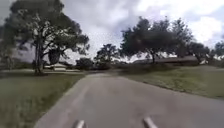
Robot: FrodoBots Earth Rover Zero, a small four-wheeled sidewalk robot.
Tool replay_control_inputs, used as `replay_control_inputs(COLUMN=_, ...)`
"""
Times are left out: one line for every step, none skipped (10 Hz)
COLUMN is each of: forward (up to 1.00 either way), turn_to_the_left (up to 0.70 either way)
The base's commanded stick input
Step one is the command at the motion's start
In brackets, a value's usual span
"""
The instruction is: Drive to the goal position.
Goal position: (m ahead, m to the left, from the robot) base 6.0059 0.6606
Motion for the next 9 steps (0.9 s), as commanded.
replay_control_inputs(forward=0.7, turn_to_the_left=0.08)
replay_control_inputs(forward=0.7, turn_to_the_left=0.04)
replay_control_inputs(forward=0.7, turn_to_the_left=0.0)
replay_control_inputs(forward=0.7, turn_to_the_left=0.0)
replay_control_inputs(forward=0.7, turn_to_the_left=0.0)
replay_control_inputs(forward=0.7, turn_to_the_left=0.0)
replay_control_inputs(forward=0.7, turn_to_the_left=0.0)
replay_control_inputs(forward=0.7, turn_to_the_left=0.0)
replay_control_inputs(forward=0.7, turn_to_the_left=0.0)
